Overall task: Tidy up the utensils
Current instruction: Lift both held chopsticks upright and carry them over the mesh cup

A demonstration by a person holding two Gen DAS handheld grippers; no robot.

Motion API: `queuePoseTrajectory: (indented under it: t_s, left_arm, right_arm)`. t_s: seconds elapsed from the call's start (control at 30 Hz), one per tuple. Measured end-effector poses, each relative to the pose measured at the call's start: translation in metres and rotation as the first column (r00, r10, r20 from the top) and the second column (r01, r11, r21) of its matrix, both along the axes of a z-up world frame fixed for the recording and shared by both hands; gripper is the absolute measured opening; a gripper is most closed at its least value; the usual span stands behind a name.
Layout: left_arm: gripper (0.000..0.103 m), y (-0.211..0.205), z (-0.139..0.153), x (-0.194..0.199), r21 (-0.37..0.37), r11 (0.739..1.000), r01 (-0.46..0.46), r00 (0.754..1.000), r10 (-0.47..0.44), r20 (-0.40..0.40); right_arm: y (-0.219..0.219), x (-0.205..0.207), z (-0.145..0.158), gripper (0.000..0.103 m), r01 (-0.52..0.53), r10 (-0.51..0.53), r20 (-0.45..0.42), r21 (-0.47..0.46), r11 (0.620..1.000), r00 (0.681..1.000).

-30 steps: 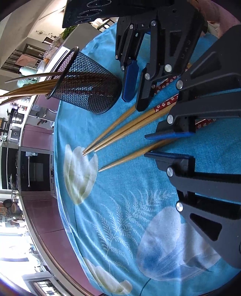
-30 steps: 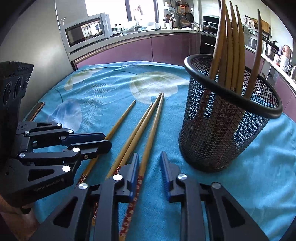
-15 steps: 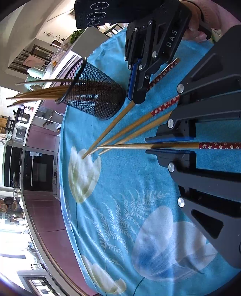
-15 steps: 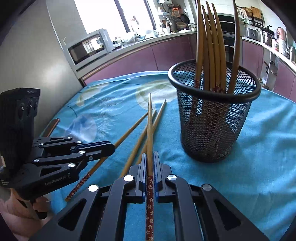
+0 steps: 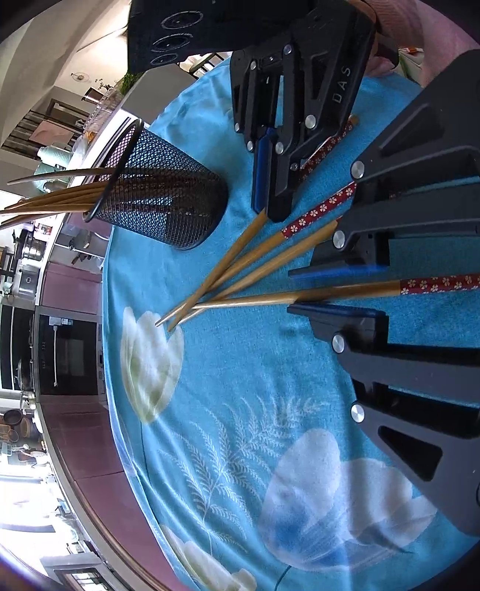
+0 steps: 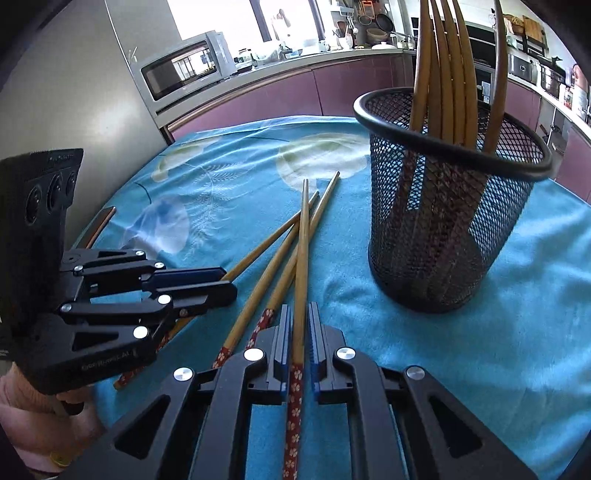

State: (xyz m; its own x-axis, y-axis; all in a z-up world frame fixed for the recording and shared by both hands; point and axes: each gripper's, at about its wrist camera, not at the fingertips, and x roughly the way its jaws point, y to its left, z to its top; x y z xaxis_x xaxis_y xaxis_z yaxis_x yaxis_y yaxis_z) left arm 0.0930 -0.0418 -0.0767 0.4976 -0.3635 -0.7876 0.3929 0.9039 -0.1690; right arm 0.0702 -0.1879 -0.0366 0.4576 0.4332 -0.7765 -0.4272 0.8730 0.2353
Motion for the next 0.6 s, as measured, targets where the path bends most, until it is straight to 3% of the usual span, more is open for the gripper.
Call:
queuePoseTrajectory:
  t_s: [0.2, 0.37, 0.6]
  left_arm:
    - [0.014, -0.002, -0.001, 0.007, -0.005, 1.000, -0.002, 1.000, 0.002, -0.007]
    - [0.008, -0.003, -0.001, 0.007, -0.012, 1.000, -0.020, 1.000, 0.020, -0.006]
    - [0.007, 0.000, 0.012, 0.002, -0.035, 0.999, -0.019, 1.000, 0.020, 0.021]
  right_arm:
    - [0.004, 0.010, -0.002, 0.008, -0.002, 0.002, 0.007, -0.004, 1.000, 1.000]
    - [-0.003, 0.006, 0.001, 0.006, 0.015, -0.015, 0.019, 0.022, 1.000, 1.000]
    - [-0.017, -0.007, 0.023, 0.006, 0.018, -0.024, 0.077, 0.085, 0.996, 0.997]
